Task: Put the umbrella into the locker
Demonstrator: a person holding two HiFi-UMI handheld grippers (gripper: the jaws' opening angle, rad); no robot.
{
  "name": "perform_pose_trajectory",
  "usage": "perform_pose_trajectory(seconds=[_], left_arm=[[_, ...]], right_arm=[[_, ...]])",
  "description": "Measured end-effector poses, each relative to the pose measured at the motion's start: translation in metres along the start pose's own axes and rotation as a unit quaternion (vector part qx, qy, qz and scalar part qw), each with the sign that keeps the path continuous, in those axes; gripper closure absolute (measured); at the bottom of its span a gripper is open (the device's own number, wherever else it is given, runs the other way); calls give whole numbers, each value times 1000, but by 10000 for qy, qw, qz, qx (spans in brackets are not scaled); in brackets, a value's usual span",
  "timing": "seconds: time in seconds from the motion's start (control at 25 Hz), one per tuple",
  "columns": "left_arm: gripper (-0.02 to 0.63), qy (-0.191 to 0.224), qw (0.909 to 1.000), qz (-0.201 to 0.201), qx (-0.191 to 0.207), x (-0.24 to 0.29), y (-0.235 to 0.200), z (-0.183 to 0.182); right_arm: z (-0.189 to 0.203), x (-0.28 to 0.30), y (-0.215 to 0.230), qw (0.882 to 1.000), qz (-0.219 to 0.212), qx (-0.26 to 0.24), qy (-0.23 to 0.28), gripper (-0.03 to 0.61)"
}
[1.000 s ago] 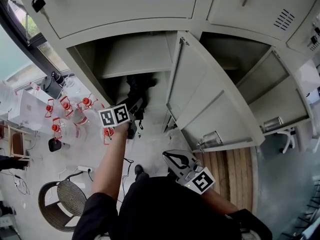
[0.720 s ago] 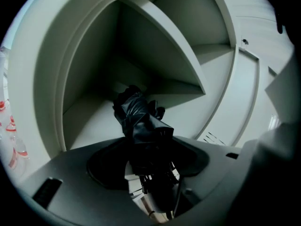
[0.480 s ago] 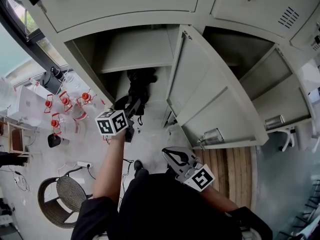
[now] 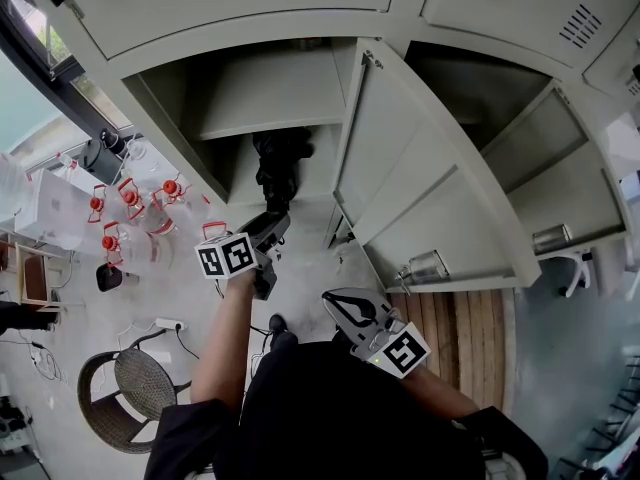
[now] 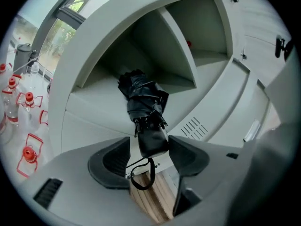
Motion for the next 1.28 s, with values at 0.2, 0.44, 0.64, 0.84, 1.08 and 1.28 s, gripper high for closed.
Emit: perform_pose_trajectory(seconds=[0.2, 0.44, 0.64, 0.84, 1.08, 1.28], left_arm=[[387, 11, 9996, 165, -208, 5, 1, 3], [408, 308, 9969, 376, -618, 0, 2, 3], [410, 704, 9944, 287, -727, -8, -3, -11], [410, 1038, 9911, 145, -826, -7, -8, -27], [410, 1162, 9899, -97, -803, 18, -18, -54], [408, 1035, 9928, -392, -454, 33, -22, -82]], right_arm=[[1, -5, 2, 9999, 94, 32, -30, 566], [3, -4, -2, 10000, 38, 18, -87, 566], [5, -4, -2, 9999, -2, 53, -165, 566], [2, -2, -2, 9999, -47, 26, -87, 566], [-1, -10, 2, 10000, 74, 10, -57, 567], [-1, -19, 6, 9997, 241, 24, -26, 567]])
Point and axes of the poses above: the fingertips, and each gripper's own axes: x forward along the fingers, y to its right, z out of its underside, the point moved 9 cm from there along -x, backward along the fingers, and after that the axes turned 10 degrees about x, right-handed, at the moved point
